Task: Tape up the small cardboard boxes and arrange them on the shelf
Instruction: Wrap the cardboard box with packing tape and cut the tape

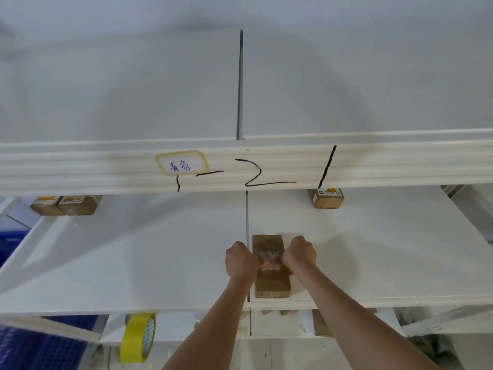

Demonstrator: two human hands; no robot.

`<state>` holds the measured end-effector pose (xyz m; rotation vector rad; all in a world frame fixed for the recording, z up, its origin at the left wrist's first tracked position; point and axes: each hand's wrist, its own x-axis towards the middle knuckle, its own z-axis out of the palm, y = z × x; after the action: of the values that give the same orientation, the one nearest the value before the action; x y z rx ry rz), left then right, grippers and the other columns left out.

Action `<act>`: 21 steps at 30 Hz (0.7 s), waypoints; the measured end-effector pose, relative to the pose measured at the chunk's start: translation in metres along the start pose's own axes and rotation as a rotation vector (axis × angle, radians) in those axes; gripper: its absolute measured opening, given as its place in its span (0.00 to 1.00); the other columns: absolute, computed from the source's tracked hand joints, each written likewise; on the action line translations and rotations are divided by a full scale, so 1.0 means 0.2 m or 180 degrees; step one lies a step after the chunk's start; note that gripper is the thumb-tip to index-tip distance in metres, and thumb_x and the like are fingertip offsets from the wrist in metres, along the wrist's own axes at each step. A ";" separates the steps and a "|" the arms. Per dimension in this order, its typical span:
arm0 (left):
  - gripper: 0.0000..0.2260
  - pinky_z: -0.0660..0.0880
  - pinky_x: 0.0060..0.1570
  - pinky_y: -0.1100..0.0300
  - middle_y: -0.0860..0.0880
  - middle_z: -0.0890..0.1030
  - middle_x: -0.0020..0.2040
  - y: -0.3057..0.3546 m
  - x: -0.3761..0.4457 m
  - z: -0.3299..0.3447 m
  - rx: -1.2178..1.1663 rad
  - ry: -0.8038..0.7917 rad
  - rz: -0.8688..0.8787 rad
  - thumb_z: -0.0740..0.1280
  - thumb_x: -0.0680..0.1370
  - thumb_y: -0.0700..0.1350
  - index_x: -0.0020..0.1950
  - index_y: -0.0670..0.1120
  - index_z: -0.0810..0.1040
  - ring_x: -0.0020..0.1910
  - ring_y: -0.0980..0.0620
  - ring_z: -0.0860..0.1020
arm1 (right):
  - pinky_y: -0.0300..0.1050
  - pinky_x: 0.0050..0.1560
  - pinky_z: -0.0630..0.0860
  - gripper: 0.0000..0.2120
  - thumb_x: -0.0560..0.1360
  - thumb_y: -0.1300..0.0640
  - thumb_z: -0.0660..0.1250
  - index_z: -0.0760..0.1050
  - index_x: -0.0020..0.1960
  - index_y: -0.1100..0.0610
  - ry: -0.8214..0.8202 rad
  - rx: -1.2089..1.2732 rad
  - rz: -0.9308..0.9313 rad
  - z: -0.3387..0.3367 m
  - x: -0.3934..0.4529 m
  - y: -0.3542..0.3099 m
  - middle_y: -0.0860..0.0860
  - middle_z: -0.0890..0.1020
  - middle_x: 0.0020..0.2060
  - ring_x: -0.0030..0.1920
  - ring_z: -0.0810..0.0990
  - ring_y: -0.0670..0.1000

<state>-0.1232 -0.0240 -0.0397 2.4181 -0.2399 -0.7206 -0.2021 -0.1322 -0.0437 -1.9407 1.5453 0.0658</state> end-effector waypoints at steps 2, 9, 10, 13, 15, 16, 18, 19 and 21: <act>0.22 0.67 0.26 0.67 0.50 0.76 0.36 0.00 -0.01 -0.01 0.0002 -0.0036 0.0008 0.83 0.67 0.53 0.42 0.45 0.72 0.33 0.56 0.76 | 0.39 0.30 0.74 0.13 0.76 0.60 0.74 0.69 0.41 0.54 0.0007 -0.0110 -0.0087 -0.01 -0.02 -0.01 0.49 0.73 0.34 0.33 0.74 0.47; 0.25 0.82 0.37 0.60 0.48 0.81 0.42 0.06 -0.04 -0.04 0.0201 -0.0102 0.0079 0.79 0.68 0.61 0.49 0.44 0.74 0.39 0.50 0.84 | 0.39 0.18 0.71 0.12 0.78 0.60 0.71 0.68 0.43 0.58 -0.0450 -0.0311 -0.0168 -0.11 -0.05 -0.08 0.55 0.78 0.38 0.34 0.82 0.53; 0.25 0.82 0.37 0.60 0.47 0.82 0.42 0.06 -0.04 -0.05 0.0232 -0.0128 0.0055 0.79 0.68 0.60 0.49 0.44 0.74 0.37 0.50 0.84 | 0.39 0.17 0.71 0.10 0.78 0.60 0.71 0.69 0.44 0.59 -0.0477 -0.0323 -0.0177 -0.12 -0.05 -0.08 0.55 0.79 0.38 0.34 0.83 0.53; 0.24 0.83 0.35 0.60 0.46 0.83 0.43 0.07 -0.02 -0.07 0.0348 -0.0180 -0.0013 0.80 0.68 0.58 0.50 0.43 0.76 0.34 0.51 0.84 | 0.42 0.21 0.75 0.09 0.77 0.60 0.73 0.75 0.51 0.63 -0.0560 -0.0322 -0.0094 -0.13 -0.04 -0.09 0.58 0.82 0.41 0.34 0.84 0.54; 0.23 0.83 0.39 0.58 0.46 0.83 0.44 0.09 -0.02 -0.05 0.0448 -0.0140 -0.0034 0.81 0.69 0.56 0.51 0.43 0.77 0.38 0.50 0.85 | 0.42 0.21 0.76 0.10 0.75 0.59 0.75 0.77 0.49 0.63 -0.0578 -0.0243 0.0000 -0.13 -0.03 -0.09 0.58 0.83 0.40 0.33 0.85 0.55; 0.21 0.83 0.41 0.58 0.47 0.82 0.45 0.10 -0.02 -0.04 0.0539 -0.0067 -0.0017 0.81 0.69 0.54 0.52 0.44 0.77 0.42 0.49 0.84 | 0.42 0.20 0.75 0.10 0.74 0.59 0.76 0.77 0.48 0.63 -0.0545 -0.0205 0.0027 -0.12 -0.02 -0.08 0.58 0.83 0.39 0.34 0.85 0.55; 0.18 0.79 0.42 0.60 0.49 0.80 0.45 0.12 -0.04 -0.03 0.0669 0.0101 0.0017 0.80 0.71 0.52 0.53 0.45 0.77 0.46 0.50 0.82 | 0.42 0.22 0.77 0.09 0.74 0.59 0.77 0.77 0.46 0.61 -0.0438 -0.0193 0.0048 -0.10 -0.01 -0.07 0.56 0.83 0.39 0.36 0.85 0.55; 0.18 0.77 0.40 0.60 0.50 0.78 0.44 0.12 -0.06 -0.02 0.0658 0.0142 0.0012 0.79 0.72 0.52 0.52 0.46 0.76 0.45 0.51 0.81 | 0.43 0.25 0.79 0.10 0.74 0.59 0.77 0.76 0.45 0.60 -0.0367 -0.0241 0.0013 -0.09 -0.01 -0.06 0.55 0.83 0.39 0.38 0.85 0.55; 0.19 0.73 0.37 0.61 0.51 0.76 0.42 0.11 -0.07 -0.01 0.0503 0.0168 0.0009 0.79 0.71 0.54 0.48 0.47 0.72 0.43 0.51 0.79 | 0.48 0.38 0.84 0.09 0.74 0.58 0.75 0.75 0.45 0.58 -0.0169 -0.0345 -0.0136 -0.07 -0.01 -0.05 0.54 0.82 0.41 0.42 0.85 0.55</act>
<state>-0.1336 -0.0360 -0.0182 2.5822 -0.2887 -0.6574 -0.1981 -0.1365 -0.0268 -2.0387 1.4927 0.1850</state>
